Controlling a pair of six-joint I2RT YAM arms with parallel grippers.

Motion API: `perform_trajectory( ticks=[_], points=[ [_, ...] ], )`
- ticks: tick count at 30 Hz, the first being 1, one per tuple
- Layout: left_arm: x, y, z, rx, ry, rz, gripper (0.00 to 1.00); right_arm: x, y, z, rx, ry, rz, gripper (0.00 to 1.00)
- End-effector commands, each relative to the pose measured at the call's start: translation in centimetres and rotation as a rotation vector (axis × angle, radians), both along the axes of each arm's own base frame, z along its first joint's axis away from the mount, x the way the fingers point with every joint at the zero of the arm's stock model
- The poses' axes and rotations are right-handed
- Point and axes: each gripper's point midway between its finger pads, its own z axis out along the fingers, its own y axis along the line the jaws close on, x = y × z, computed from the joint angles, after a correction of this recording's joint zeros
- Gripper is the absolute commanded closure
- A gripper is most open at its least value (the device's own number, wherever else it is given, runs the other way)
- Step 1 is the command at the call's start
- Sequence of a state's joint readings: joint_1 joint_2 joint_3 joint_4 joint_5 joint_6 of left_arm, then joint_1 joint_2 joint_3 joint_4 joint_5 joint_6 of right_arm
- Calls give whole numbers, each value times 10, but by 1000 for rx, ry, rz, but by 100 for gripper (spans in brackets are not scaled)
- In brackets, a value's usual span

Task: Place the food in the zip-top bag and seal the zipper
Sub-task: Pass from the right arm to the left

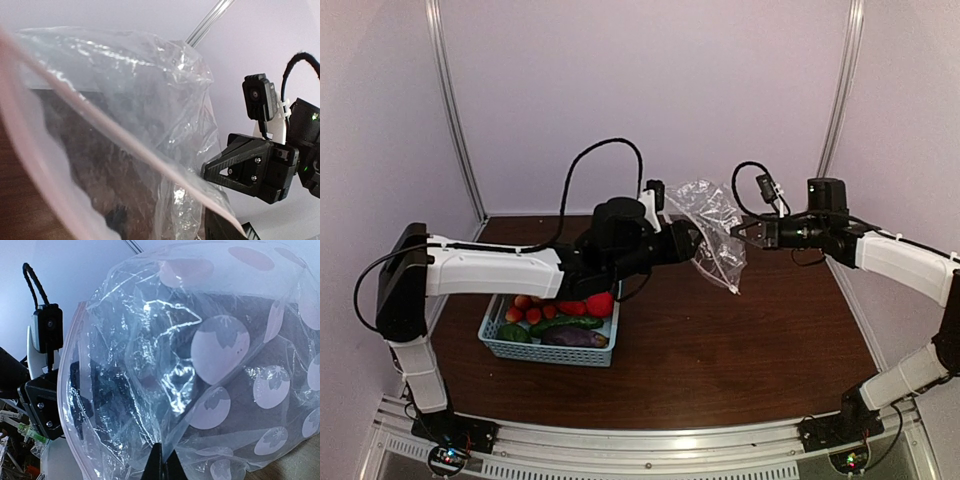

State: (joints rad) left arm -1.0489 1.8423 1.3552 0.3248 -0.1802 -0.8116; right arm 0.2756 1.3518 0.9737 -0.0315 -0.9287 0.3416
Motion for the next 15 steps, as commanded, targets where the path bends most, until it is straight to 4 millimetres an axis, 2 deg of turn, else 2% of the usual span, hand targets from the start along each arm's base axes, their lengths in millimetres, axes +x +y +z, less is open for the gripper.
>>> perform_trajectory(
  ticks=[1, 4, 6, 10, 11, 14, 15],
  points=[
    [14, -8, -5, -20, -18, 46, 54, -14, 3, 11, 52, -1, 62, 100],
    [18, -5, -10, -11, -29, 72, 71, -13, 2, 22, 91, -4, 69, 100],
    [19, 0, -12, 4, -28, 92, 79, -8, -6, 26, 121, 2, 43, 100],
    [25, 25, -19, 72, -4, 201, 97, 22, -36, 20, 81, 12, -90, 100],
    [27, 31, -19, 87, -2, 236, 100, 25, -42, 7, 7, 29, -118, 94],
    [31, 34, -16, 84, -5, 262, 100, 25, -41, 4, -90, 1, -126, 62],
    [30, 29, -13, 73, -11, 246, 100, 23, -39, 2, -121, -7, -124, 55]
  ],
)
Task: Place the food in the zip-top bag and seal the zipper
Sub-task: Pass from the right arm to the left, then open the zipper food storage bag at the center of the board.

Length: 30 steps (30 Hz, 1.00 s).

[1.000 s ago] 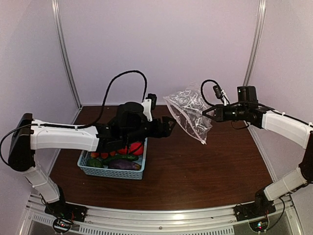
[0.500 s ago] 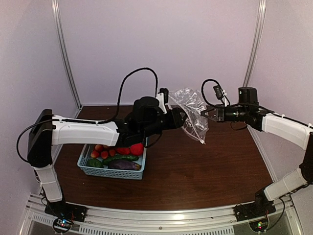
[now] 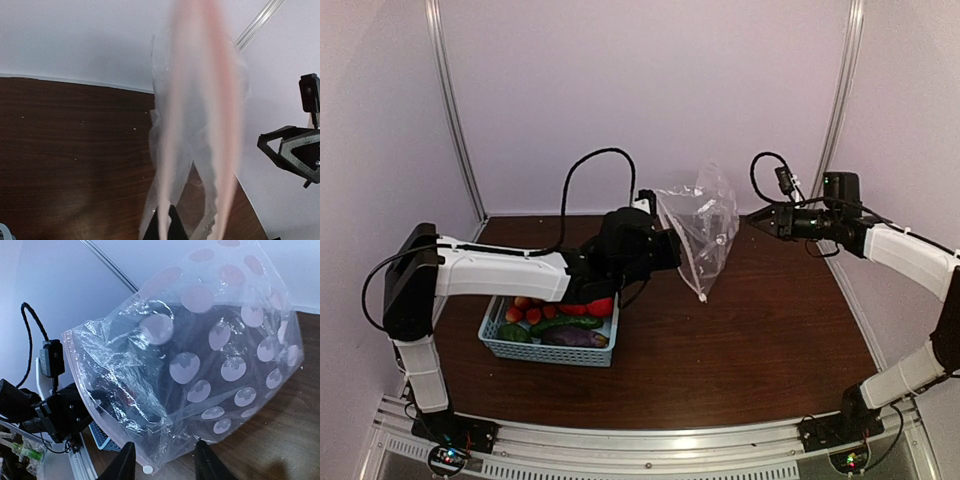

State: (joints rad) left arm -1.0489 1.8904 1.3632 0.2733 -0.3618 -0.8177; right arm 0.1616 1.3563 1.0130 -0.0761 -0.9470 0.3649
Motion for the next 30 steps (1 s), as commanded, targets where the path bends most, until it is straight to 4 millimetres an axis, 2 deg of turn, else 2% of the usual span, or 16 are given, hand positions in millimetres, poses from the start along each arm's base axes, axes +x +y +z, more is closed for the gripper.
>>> perform_trajectory(
  ticks=[1, 5, 9, 13, 18, 23, 27, 30],
  points=[
    [5, 8, 23, -28, -41, 54, 100, -3, 2, -4, -181, -52, -9, 52],
    [5, -1, 27, -59, -42, 46, 100, -27, 18, 5, -343, -186, 14, 49],
    [0, -9, 43, -134, -65, 45, 100, -48, 40, 11, -381, -252, 39, 42],
    [-4, -20, 61, -202, -85, 23, 100, -46, 56, 6, -411, -273, 85, 42],
    [-7, -28, 73, -229, -97, 6, 100, -35, 74, 18, -482, -333, 67, 42],
    [-10, -32, 77, -235, -97, -21, 100, -15, 70, 26, -489, -339, -41, 56],
    [-13, -34, 71, -219, -84, -35, 100, -6, 67, 27, -500, -342, -84, 68],
    [-16, -35, 64, -211, -69, -47, 100, 0, 64, 30, -516, -376, -109, 84]
  ],
)
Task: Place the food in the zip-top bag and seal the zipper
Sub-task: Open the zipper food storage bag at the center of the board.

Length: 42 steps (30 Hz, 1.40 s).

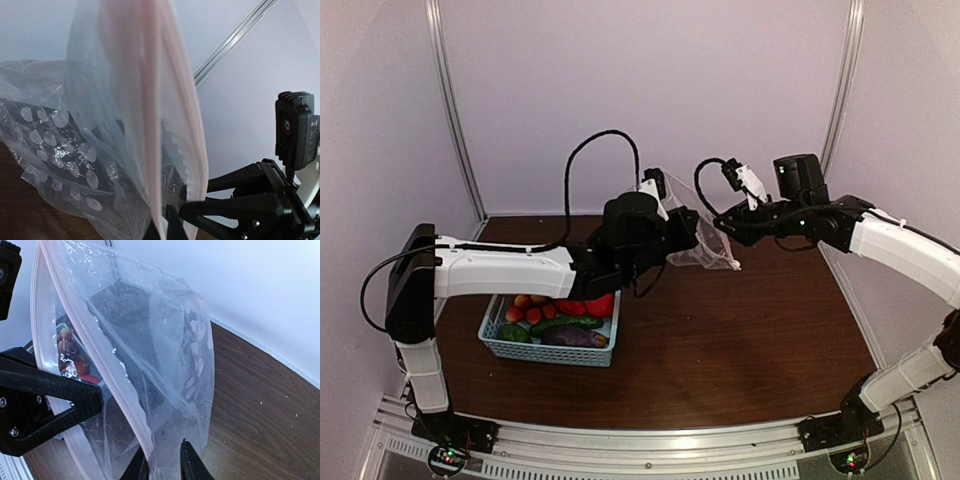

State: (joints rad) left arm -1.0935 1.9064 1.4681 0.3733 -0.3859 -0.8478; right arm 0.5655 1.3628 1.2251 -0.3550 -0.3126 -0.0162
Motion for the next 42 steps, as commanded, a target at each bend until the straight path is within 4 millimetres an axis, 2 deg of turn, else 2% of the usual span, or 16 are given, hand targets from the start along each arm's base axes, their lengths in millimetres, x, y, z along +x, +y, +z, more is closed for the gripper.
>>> perform_trajectory(
  ticks=[1, 3, 4, 6, 9, 15, 19, 24, 26, 30, 32, 37, 39, 42],
  points=[
    [-6, -9, -4, -19, 7, -35, 100, 20, -7, 15, -20, -95, -78, 89],
    [-7, -9, -11, -12, 21, -40, 100, 25, -10, 13, -37, -116, -94, 100],
    [-8, -8, -15, -4, 30, -41, 100, 27, -10, 12, -42, -120, -91, 100],
    [-9, -8, -23, 13, 50, -45, 100, 25, -4, 11, -33, -117, -52, 100],
    [-10, -9, -30, 27, 59, -53, 100, 23, 5, 10, -12, -106, -10, 95],
    [-11, -8, -34, 38, 63, -56, 100, 30, 9, 1, -34, -67, -4, 95],
    [-12, -5, -39, 42, 73, -52, 100, 31, 10, 3, -25, -66, 3, 95],
    [-13, -5, -42, 44, 78, -54, 100, 36, 9, 4, -33, -66, -5, 82],
    [-13, -4, -43, 46, 79, -50, 100, 36, 10, 2, -36, -57, 4, 83],
    [-12, -1, -44, 46, 82, -39, 100, 35, 10, 5, -34, -63, 2, 94],
    [-11, 1, -46, 57, 89, -26, 100, 38, 5, 9, -45, -74, -21, 100],
    [0, 16, -68, 110, 160, 83, 100, 46, -25, 31, -92, -142, -140, 100],
    [3, 23, -73, 120, 189, 129, 100, 47, -42, 45, -112, -194, -221, 100],
    [5, 27, -77, 114, 210, 157, 100, 45, -54, 55, -120, -236, -274, 100]
  ],
)
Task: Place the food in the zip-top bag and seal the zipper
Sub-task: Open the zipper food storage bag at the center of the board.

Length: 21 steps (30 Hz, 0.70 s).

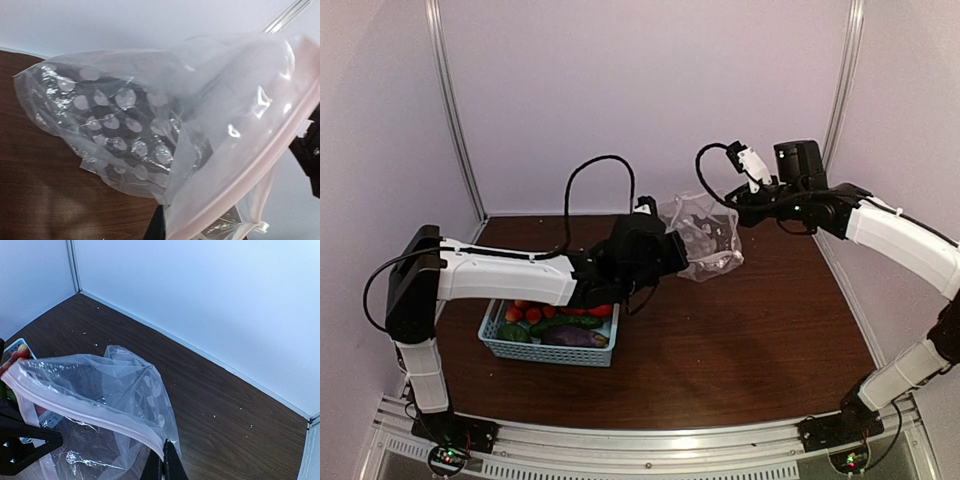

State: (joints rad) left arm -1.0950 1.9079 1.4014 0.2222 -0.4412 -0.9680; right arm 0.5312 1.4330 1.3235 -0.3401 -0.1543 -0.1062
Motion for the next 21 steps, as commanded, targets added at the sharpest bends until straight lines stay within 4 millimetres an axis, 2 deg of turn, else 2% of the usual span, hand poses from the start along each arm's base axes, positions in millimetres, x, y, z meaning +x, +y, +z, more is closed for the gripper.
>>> perform_trajectory(
  ticks=[1, 6, 9, 10, 13, 15, 17, 21],
  points=[
    [6, 9, -11, 8, 41, 90, 100, 0, -32, 37, -16, -118, -135, 100],
    [8, 5, -13, 13, 56, 102, 100, -5, -28, 24, -25, -91, -122, 100],
    [7, -3, -5, 2, 29, 59, 100, -4, -26, 11, -46, -60, -121, 100],
    [4, -10, 3, -6, -4, 13, 92, -2, -28, 8, -55, -55, -131, 100],
    [-7, -22, 28, -32, -81, -105, 61, 0, -31, 4, -70, -53, -154, 100],
    [-18, -23, 44, -41, -134, -174, 51, 0, -32, 6, -68, -56, -158, 100],
    [-26, -15, 51, -40, -143, -199, 42, 2, -36, 10, -74, -63, -172, 100],
    [-41, 14, 48, 26, -143, -205, 29, 19, -60, 15, -79, -53, -234, 100]
  ],
)
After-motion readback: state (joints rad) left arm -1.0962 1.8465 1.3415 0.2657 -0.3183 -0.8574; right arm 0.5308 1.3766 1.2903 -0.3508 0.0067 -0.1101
